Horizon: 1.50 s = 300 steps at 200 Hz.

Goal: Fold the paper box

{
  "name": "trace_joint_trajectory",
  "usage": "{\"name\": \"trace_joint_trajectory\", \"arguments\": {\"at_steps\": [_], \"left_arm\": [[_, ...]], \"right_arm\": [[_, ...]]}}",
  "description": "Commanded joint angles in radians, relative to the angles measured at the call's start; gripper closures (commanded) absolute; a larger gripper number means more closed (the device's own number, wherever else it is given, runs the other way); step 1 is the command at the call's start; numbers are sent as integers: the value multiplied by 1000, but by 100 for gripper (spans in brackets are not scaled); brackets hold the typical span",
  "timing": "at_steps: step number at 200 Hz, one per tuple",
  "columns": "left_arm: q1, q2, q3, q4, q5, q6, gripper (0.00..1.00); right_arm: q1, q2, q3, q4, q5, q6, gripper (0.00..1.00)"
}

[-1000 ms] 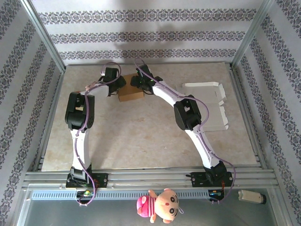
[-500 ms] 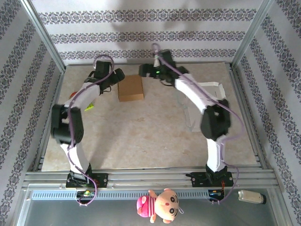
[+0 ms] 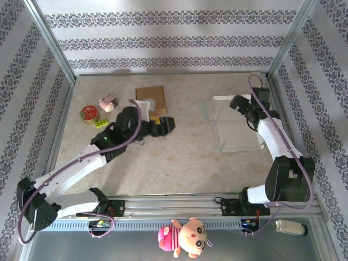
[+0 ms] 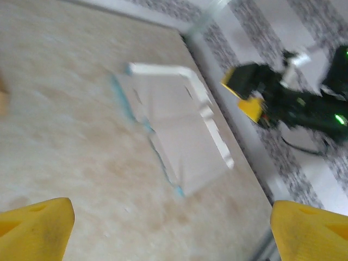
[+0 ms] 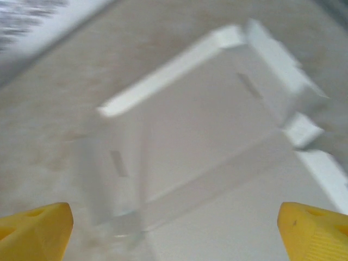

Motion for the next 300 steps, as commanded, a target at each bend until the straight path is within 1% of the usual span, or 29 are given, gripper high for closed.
{"name": "trace_joint_trajectory", "arguments": {"at_steps": [1, 8, 20, 31, 38, 47, 77, 90, 101, 114, 132, 143, 149, 153, 154, 155, 165, 175, 194, 214, 229, 245, 253, 278, 300], "left_arm": [[-135, 33, -32, 67, -51, 7, 7], [-173, 59, -34, 73, -38, 7, 6], [-225, 98, -39, 86, -3, 6, 6], [-258, 129, -42, 91, 23, 1, 5], [-276, 145, -42, 89, 33, 0, 4], [-293, 157, -43, 89, 42, -2, 4], [-310, 115, -80, 111, 37, 1, 3], [-310, 74, -112, 115, 22, 2, 2], [-310, 32, -143, 108, -1, 4, 2], [-310, -19, -176, 83, -30, 4, 2], [-309, -90, -216, 59, -67, -4, 1], [-310, -134, -232, 44, -99, -8, 1], [-308, -157, -239, 35, -118, -8, 1], [-308, -172, -243, 28, -132, -8, 1], [-308, -175, -245, 26, -135, -8, 1], [-308, -178, -245, 25, -139, -8, 1], [-308, -214, -252, 6, -171, -7, 1], [-308, -248, -257, -17, -202, -4, 1], [-305, -309, -264, -80, -297, -16, 1], [-288, -360, -255, -216, -450, -98, 2], [-266, -398, -246, -306, -516, -154, 3], [-240, -439, -255, -342, -559, -181, 3], [-220, -454, -253, -365, -569, -195, 2], [-157, -470, -220, -446, -563, -219, 2], [-98, -460, -199, -503, -515, -227, 2]], "right_arm": [[-25, 54, 7, 3, 146, -81, 2], [-39, 99, 34, -20, 162, -101, 2], [-72, 183, 104, -57, 144, -122, 2], [-102, 266, 176, -96, 137, -150, 2], [-121, 318, 235, -133, 109, -188, 2], [-140, 369, 281, -124, 88, -224, 2], [-199, 554, 475, -166, -21, -273, 2], [-210, 633, 555, -187, -33, -317, 2], [-218, 717, 641, -260, -13, -351, 2], [-224, 825, 778, -380, -30, -397, 2], [-226, 927, 924, -534, -66, -427, 9], [-228, 952, 957, -577, -98, -424, 19], [-227, 950, 953, -575, -117, -418, 25], [-226, 944, 943, -567, -123, -414, 32], [-225, 940, 938, -563, -127, -410, 35], [-225, 940, 938, -563, -127, -410, 35], [-220, 913, 908, -536, -139, -404, 49], [-207, 881, 876, -507, -152, -408, 61], [-169, 814, 844, -491, -166, -421, 78], [-101, 697, 753, -416, -184, -424, 94], [-32, 569, 640, -312, -208, -413, 100], [40, 446, 488, -182, -238, -370, 100], [77, 400, 421, -121, -250, -357, 100], [175, 310, 241, -11, -289, -297, 100], [233, 211, 62, 117, -296, -221, 100]]}}
